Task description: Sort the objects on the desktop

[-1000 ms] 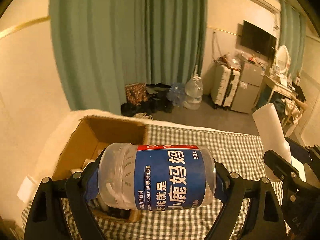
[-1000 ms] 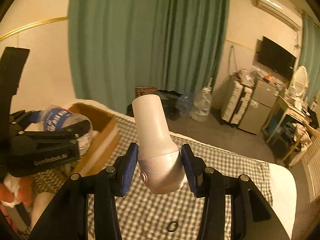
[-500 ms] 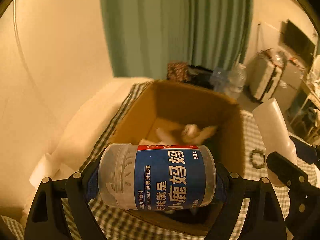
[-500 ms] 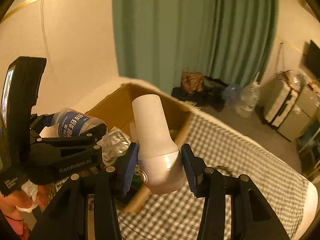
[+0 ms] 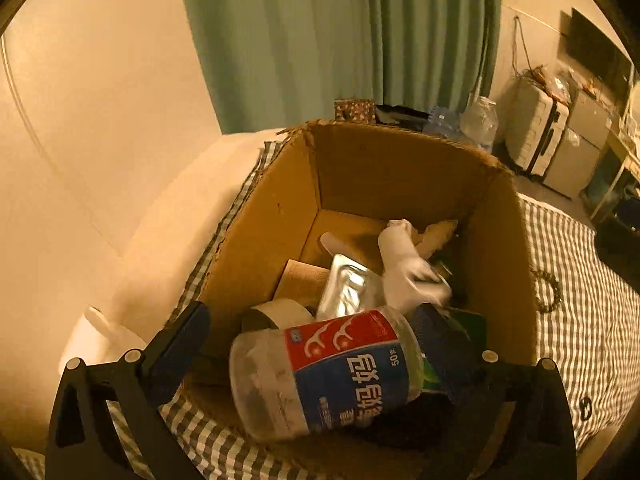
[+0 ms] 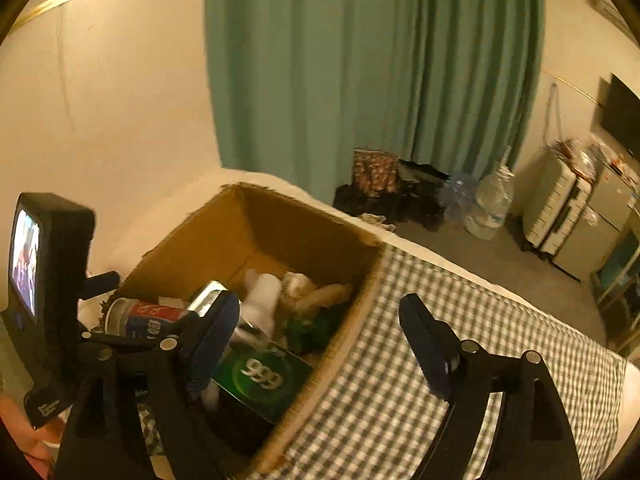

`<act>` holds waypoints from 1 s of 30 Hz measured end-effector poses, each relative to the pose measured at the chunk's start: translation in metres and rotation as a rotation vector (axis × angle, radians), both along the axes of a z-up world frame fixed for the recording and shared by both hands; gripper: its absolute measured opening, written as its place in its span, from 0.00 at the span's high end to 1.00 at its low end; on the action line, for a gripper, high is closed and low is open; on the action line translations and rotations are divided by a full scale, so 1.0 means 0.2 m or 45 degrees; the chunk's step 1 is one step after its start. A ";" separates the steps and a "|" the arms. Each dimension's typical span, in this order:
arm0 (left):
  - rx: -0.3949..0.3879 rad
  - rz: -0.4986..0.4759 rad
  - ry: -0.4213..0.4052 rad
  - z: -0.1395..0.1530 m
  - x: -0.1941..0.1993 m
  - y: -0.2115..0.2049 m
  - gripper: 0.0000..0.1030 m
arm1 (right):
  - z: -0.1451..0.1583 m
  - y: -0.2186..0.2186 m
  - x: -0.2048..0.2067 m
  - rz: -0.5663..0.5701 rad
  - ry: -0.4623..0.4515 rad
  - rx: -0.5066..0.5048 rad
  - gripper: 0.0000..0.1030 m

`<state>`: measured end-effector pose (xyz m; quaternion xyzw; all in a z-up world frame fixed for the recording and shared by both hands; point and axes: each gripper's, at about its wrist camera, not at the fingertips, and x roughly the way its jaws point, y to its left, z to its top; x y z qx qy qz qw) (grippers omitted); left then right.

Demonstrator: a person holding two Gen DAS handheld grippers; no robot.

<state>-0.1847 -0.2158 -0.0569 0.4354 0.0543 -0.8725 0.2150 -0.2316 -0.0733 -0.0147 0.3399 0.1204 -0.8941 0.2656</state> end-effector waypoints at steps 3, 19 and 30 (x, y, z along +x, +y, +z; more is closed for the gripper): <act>-0.011 -0.049 0.042 0.07 0.05 0.10 0.00 | 0.02 0.18 0.01 -0.085 -0.010 -0.002 0.20; 0.133 -0.288 0.091 -0.01 0.05 1.00 0.00 | -0.46 1.23 0.26 -0.453 -0.383 0.205 0.20; 0.082 -0.278 -0.101 -0.33 -0.11 1.11 0.00 | -0.99 1.32 0.08 -0.506 -0.714 0.193 0.36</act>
